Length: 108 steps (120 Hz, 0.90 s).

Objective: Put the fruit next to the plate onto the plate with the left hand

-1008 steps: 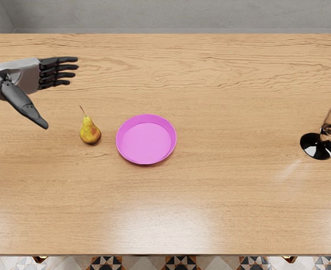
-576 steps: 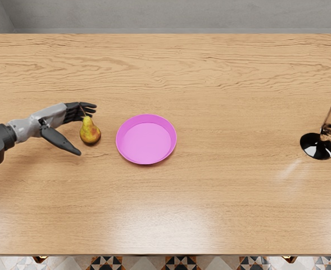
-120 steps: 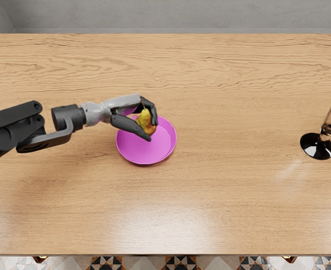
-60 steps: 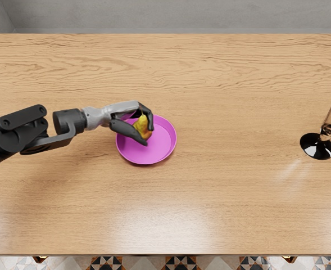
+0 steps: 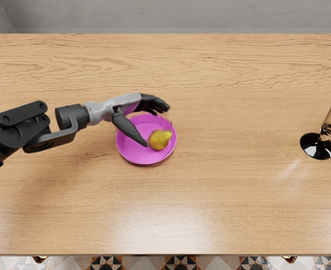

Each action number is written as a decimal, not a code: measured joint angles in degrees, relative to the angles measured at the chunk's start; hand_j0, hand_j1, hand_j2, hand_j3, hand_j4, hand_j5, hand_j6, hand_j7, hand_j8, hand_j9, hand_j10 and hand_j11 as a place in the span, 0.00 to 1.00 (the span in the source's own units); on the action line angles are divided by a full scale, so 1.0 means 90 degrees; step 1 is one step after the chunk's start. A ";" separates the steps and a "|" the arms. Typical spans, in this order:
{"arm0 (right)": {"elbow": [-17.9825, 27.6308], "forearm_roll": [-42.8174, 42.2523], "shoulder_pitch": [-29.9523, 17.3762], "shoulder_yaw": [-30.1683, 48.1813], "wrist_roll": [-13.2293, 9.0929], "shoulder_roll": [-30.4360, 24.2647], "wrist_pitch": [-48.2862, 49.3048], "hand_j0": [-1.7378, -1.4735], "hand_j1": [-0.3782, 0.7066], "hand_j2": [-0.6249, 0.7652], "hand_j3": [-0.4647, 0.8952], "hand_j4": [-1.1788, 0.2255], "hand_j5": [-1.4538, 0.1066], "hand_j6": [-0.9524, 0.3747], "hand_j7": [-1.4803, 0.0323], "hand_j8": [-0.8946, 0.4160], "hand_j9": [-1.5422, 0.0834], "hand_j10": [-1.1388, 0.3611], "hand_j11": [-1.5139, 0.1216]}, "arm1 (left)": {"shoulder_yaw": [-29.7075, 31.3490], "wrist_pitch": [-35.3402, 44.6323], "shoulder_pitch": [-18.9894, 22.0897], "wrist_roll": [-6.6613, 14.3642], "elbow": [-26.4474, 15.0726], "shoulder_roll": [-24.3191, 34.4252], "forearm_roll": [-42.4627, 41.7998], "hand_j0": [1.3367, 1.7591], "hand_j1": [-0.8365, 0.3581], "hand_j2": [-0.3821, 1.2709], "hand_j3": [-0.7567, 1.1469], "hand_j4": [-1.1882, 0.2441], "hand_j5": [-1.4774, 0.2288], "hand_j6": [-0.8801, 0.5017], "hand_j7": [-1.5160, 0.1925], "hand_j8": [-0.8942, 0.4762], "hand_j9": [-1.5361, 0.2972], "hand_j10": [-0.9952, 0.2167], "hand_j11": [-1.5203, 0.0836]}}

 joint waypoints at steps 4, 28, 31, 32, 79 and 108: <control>0.0000 0.0000 0.0000 0.0000 0.0001 0.0000 0.0000 0.30 0.03 0.45 0.34 0.84 0.93 0.72 0.98 0.68 0.95 0.76 0.93 | -0.0001 -0.0005 -0.0001 0.0000 -0.0007 0.0005 -0.0012 0.76 0.73 0.29 0.40 0.63 0.65 0.46 0.66 0.50 0.63 0.65 0.71; -0.0001 0.0000 0.0001 0.0000 0.0000 0.0000 0.0001 0.30 0.03 0.45 0.34 0.84 0.93 0.72 0.98 0.68 0.95 0.76 0.93 | -0.0009 -0.0043 -0.0020 -0.0002 -0.0038 0.0066 -0.0043 0.76 0.81 0.26 0.40 0.69 0.72 0.50 0.74 0.53 0.70 0.68 0.79; 0.0000 0.0000 0.0001 0.0000 0.0000 0.0000 0.0001 0.30 0.03 0.45 0.34 0.84 0.93 0.72 0.98 0.68 0.95 0.76 0.93 | -0.0014 -0.0059 -0.0033 -0.0002 -0.0045 0.0120 -0.0046 0.76 0.82 0.26 0.40 0.70 0.72 0.51 0.74 0.53 0.70 0.69 0.79; 0.0000 0.0000 0.0001 0.0000 0.0000 0.0000 0.0001 0.30 0.03 0.45 0.34 0.84 0.93 0.72 0.98 0.68 0.95 0.76 0.93 | -0.0018 -0.0065 -0.0036 -0.0002 -0.0048 0.0137 -0.0048 0.76 0.82 0.26 0.40 0.70 0.73 0.51 0.75 0.54 0.71 0.69 0.80; 0.0000 -0.0009 0.0001 -0.0001 -0.0001 0.0000 0.0034 0.30 0.03 0.45 0.34 0.84 0.93 0.72 0.98 0.68 0.95 0.76 0.93 | -0.0267 -0.0715 -0.0044 -0.0002 -0.1142 0.1770 -0.0129 0.76 0.94 0.24 0.40 0.79 0.83 0.60 0.85 0.61 0.80 0.78 0.91; 0.0001 -0.0010 0.0001 0.0000 0.0000 0.0000 0.0038 0.30 0.03 0.45 0.34 0.84 0.93 0.72 0.98 0.68 0.95 0.76 0.93 | -0.0362 -0.1118 -0.0137 -0.0001 -0.1933 0.3010 -0.0214 0.76 0.96 0.24 0.40 0.81 0.84 0.61 0.86 0.63 0.82 0.79 0.92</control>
